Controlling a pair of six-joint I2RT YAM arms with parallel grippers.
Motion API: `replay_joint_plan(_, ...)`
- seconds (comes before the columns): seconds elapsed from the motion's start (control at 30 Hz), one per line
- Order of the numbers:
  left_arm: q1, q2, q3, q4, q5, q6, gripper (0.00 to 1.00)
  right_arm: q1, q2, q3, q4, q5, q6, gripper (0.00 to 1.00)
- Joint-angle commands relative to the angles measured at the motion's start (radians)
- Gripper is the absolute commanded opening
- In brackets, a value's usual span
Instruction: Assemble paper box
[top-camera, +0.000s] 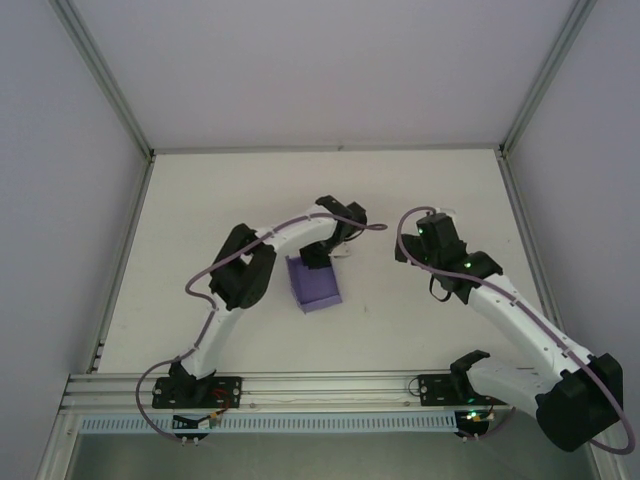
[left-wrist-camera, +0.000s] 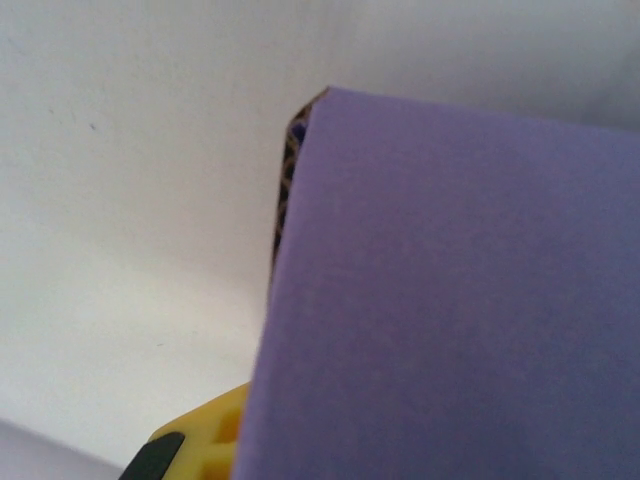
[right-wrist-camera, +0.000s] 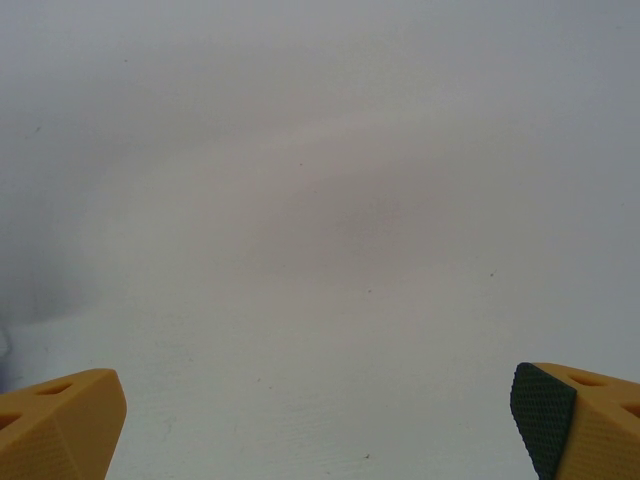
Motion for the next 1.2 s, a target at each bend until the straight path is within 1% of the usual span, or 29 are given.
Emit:
replay_joint_plan(0.0, -0.024, 0.097, 0.020, 0.065, -0.163, -0.071, 0.02, -0.010, -0.027, -0.022, 0.021, 0.024, 0.004, 1.00)
replay_joint_plan(0.07, -0.035, 0.131, 0.019, 0.093, -0.227, -0.105, 0.02, -0.015, -0.040, -0.037, 0.037, 0.037, 0.010, 1.00)
replay_joint_plan(0.17, -0.046, 0.152, -0.005, 0.150, -0.251, -0.153, 0.02, -0.024, -0.057, -0.058, 0.062, 0.024, 0.010, 1.00)
replay_joint_plan(0.2, -0.048, 0.152, -0.014, 0.187, -0.283, -0.180, 0.00, -0.029, -0.058, -0.062, 0.064, 0.023, 0.010, 1.00)
replay_joint_plan(0.33, -0.052, 0.129, -0.076, 0.324, -0.415, -0.255, 0.00, -0.038, -0.057, -0.070, 0.065, 0.022, 0.019, 1.00)
replay_joint_plan(0.43, -0.058, 0.129, -0.113, 0.370, -0.433, -0.291, 0.00, -0.043, -0.056, -0.078, 0.070, 0.014, 0.022, 1.00)
replay_joint_plan(0.57, -0.059, 0.098, -0.173, 0.385, -0.431, -0.286, 0.00, -0.046, -0.065, -0.081, 0.069, 0.004, 0.018, 1.00)
replay_joint_plan(0.6, -0.059, 0.082, -0.182, 0.390, -0.422, -0.285, 0.04, -0.047, -0.067, -0.080, 0.067, 0.003, 0.017, 1.00)
replay_joint_plan(0.67, -0.059, 0.034, -0.194, 0.383, -0.361, -0.276, 0.11, -0.048, -0.074, -0.078, 0.067, -0.007, 0.011, 1.00)
replay_joint_plan(0.77, -0.059, -0.036, -0.194, 0.371, -0.280, -0.269, 0.32, -0.048, -0.087, -0.080, 0.065, -0.018, 0.007, 1.00)
replay_joint_plan(0.8, -0.059, -0.056, -0.191, 0.363, -0.260, -0.263, 0.37, -0.049, -0.090, -0.081, 0.064, -0.024, 0.005, 1.00)
replay_joint_plan(0.93, -0.059, -0.123, -0.184, 0.326, -0.218, -0.225, 0.62, -0.049, -0.100, -0.087, 0.064, -0.051, -0.001, 1.00)
replay_joint_plan(1.0, -0.059, -0.164, -0.196, 0.319, -0.186, -0.197, 0.90, -0.048, -0.106, -0.089, 0.063, -0.065, -0.013, 1.00)
replay_joint_plan(1.03, -0.059, -0.178, -0.199, 0.310, -0.162, -0.185, 1.00, -0.048, -0.109, -0.088, 0.061, -0.070, -0.015, 1.00)
replay_joint_plan(1.17, -0.059, -0.261, -0.184, 0.296, -0.063, -0.173, 1.00, -0.049, -0.118, -0.089, 0.073, -0.111, -0.037, 1.00)
